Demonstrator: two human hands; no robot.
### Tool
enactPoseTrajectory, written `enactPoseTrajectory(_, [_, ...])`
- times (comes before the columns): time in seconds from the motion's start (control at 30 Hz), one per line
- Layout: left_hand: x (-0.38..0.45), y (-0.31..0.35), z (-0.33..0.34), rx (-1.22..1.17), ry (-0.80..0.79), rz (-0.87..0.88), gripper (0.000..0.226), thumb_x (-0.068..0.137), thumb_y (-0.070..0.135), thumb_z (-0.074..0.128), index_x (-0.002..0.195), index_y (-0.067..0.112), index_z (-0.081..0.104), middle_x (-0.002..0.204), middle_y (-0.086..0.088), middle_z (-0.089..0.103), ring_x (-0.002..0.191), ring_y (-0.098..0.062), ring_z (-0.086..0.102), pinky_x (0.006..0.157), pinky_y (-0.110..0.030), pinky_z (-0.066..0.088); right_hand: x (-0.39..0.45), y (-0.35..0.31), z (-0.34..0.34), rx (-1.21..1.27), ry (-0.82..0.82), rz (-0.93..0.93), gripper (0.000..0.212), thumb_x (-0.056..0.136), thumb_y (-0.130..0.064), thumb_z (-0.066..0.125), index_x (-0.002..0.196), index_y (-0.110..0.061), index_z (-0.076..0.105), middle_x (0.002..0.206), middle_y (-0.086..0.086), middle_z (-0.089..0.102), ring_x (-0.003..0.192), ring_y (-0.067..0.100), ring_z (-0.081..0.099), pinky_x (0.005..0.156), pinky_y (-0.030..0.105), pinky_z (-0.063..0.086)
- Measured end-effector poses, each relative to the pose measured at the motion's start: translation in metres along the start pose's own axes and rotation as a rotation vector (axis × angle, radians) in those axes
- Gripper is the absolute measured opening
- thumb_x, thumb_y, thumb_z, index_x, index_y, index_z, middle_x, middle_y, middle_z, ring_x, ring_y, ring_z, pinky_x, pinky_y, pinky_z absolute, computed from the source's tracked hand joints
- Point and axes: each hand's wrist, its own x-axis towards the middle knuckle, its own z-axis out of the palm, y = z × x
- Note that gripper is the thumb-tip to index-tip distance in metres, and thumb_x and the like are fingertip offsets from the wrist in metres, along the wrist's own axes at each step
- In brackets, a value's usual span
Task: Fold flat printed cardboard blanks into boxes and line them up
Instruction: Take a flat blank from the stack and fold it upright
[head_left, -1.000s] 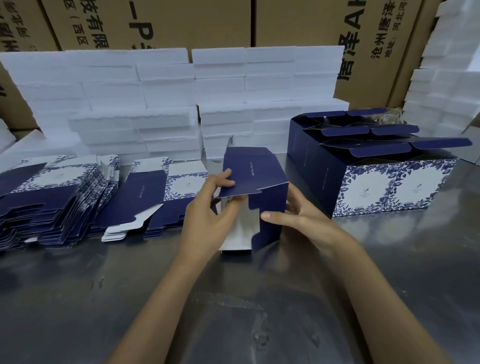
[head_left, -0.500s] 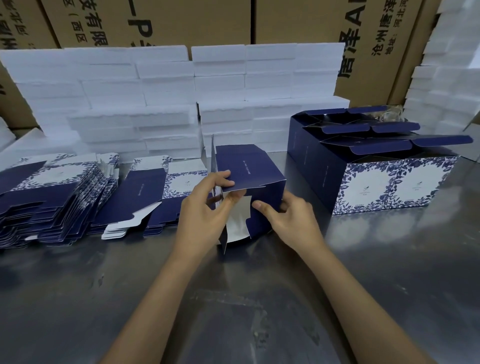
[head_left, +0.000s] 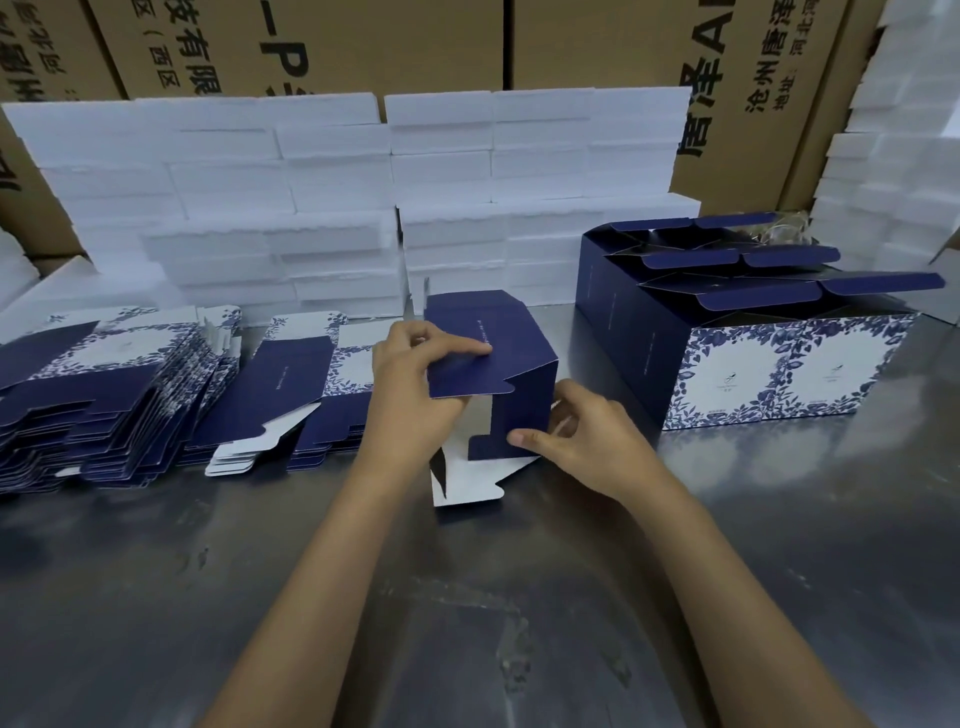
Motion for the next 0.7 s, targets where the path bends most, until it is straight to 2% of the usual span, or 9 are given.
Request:
enactPoseTrajectory(0.07, [0.000,0.000,0.004,-0.063,0.012,-0.025,0.039,0.082,-0.011,0.069,0.103,0.022,0.076,0.126,-0.005,0.054,0.123,-0.017,0.051,0.096,-0.008,0.036,0.000,0.003,-0.001,-0.110,-0.042,0.008,0.040,0.082,-0.062,0.073,0.082,-0.025,0.059,0.073,-0.010,0.062,0.070,0.008,0.059,0.057,0.027,0.038])
enactPoseTrajectory(0.17, [0.000,-0.004,0.005,-0.158,0.028,-0.087,0.055,0.079,-0.023,0.057,0.102,0.024,0.073,0.134,-0.003,0.055,0.125,-0.011,0.052,0.094,-0.004,0.035,0.000,0.007,0.001,-0.200,-0.121,0.026,0.052,0.090,-0.060,0.066,0.062,-0.018,0.053,0.061,-0.005,0.055,0.061,0.014,0.053,0.054,0.029,0.034])
enactPoseTrajectory(0.33, [-0.004,-0.004,0.007,-0.227,0.082,-0.071,0.050,0.079,-0.023,0.060,0.103,0.019,0.073,0.133,-0.007,0.057,0.115,0.001,0.054,0.090,-0.002,0.034,0.002,0.006,0.003,-0.146,-0.129,0.022,0.055,0.097,-0.046,0.065,0.057,-0.015,0.044,0.055,-0.003,0.042,0.054,0.013,0.041,0.050,0.026,0.028])
enactPoseTrajectory(0.5, [-0.004,-0.006,0.008,-0.247,0.085,-0.064,0.048,0.080,-0.022,0.061,0.104,0.018,0.074,0.132,-0.006,0.058,0.116,0.000,0.054,0.093,-0.004,0.035,-0.001,0.004,-0.001,-0.100,-0.112,0.032,0.054,0.092,-0.052,0.068,0.059,-0.013,0.051,0.055,0.000,0.050,0.057,0.017,0.047,0.056,0.030,0.037])
enactPoseTrajectory(0.63, [-0.004,-0.009,0.010,-0.232,0.084,-0.052,0.048,0.079,-0.022,0.062,0.101,0.019,0.074,0.131,-0.006,0.058,0.116,-0.001,0.055,0.093,-0.005,0.036,-0.002,-0.002,-0.006,-0.081,-0.071,-0.005,0.059,0.094,-0.044,0.070,0.053,-0.014,0.039,0.056,0.001,0.038,0.056,0.019,0.036,0.055,0.031,0.033])
enactPoseTrajectory(0.7, [-0.004,-0.010,0.011,-0.240,0.094,-0.054,0.049,0.078,-0.022,0.062,0.099,0.021,0.075,0.131,-0.004,0.058,0.115,0.002,0.055,0.094,-0.006,0.038,-0.003,-0.005,-0.006,-0.083,-0.070,-0.006,0.059,0.094,-0.044,0.070,0.054,-0.011,0.040,0.056,0.001,0.037,0.056,0.019,0.035,0.056,0.031,0.033])
